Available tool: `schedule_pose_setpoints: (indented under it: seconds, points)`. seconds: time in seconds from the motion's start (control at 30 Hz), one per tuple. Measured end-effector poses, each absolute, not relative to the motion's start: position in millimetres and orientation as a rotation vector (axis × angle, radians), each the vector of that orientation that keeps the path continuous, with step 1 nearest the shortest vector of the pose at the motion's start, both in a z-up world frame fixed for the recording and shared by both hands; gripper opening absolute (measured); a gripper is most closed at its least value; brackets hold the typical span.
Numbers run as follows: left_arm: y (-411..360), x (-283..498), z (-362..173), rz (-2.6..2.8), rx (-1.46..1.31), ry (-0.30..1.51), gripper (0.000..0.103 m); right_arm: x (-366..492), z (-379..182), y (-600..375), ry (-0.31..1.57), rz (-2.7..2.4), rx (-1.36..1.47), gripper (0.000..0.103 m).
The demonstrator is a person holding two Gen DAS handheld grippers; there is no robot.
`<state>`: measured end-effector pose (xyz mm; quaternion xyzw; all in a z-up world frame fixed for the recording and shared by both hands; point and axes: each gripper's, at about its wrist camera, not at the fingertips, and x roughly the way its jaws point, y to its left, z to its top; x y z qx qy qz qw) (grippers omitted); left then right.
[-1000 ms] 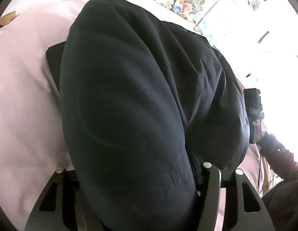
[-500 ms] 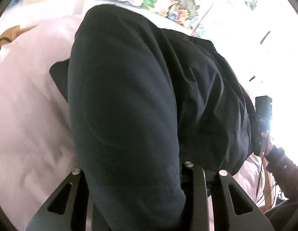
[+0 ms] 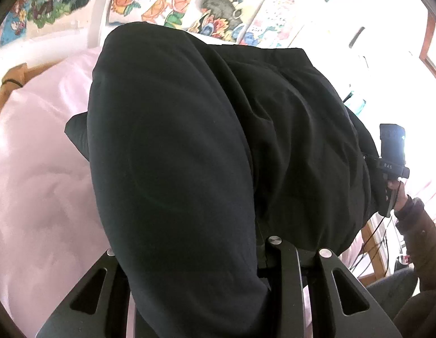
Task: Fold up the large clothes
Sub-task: 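Lower the folded jacket onto the duvet and open both grippers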
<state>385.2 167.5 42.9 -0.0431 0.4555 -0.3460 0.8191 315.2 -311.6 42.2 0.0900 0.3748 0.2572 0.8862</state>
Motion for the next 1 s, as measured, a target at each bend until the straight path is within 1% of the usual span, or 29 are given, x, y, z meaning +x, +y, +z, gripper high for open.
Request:
schedule_pose_setpoints:
  seconds: [0.1, 0.27, 0.4, 0.57, 0.67, 0.77, 0.8, 0.87, 0.93, 0.97, 1.0]
  points:
    - [172.5, 375.1, 47.1, -0.721, -0.1, 0.965, 0.025, 296.3, 47.1, -307.1, 0.763, 0.539, 0.195, 0.032]
    - [175.0, 366.1, 39.4, -0.693, -0.106, 0.983, 0.026, 281.7, 42.1, -301.4, 0.773, 0.556, 0.198, 0.032]
    - [161.7, 370.5, 23.0, -0.674, -0.109, 1.01, 0.026, 282.3, 22.9, -301.1, 0.795, 0.559, 0.209, 0.032]
    - [127.4, 405.0, -8.3, -0.647, -0.132, 1.075, 0.026, 293.7, -13.2, -307.2, 0.864, 0.532, 0.229, 0.032]
    - [128.7, 419.5, -25.5, -0.629, -0.174, 1.103, 0.029, 302.6, -31.4, -314.2, 0.904, 0.51, 0.259, 0.037]
    - [128.8, 430.1, -33.7, -0.615, -0.207, 1.12, 0.035, 305.4, -41.4, -321.6, 0.915, 0.498, 0.291, 0.044]
    - [127.6, 433.2, -35.3, -0.609, -0.208, 1.124, 0.038, 305.6, -42.9, -323.2, 0.916, 0.491, 0.293, 0.05]
    - [125.7, 438.1, -36.9, -0.584, -0.204, 1.134, 0.045, 305.6, -45.3, -326.5, 0.927, 0.465, 0.294, 0.054]
    - [125.9, 443.2, -36.1, -0.553, -0.188, 1.138, 0.055, 303.9, -46.4, -330.0, 0.931, 0.441, 0.292, 0.062]
    - [125.5, 443.4, -35.1, -0.535, -0.184, 1.138, 0.058, 302.2, -46.4, -331.1, 0.932, 0.418, 0.282, 0.066]
    - [124.1, 445.7, -34.4, -0.514, -0.178, 1.135, 0.063, 301.6, -46.0, -330.6, 0.935, 0.399, 0.27, 0.071]
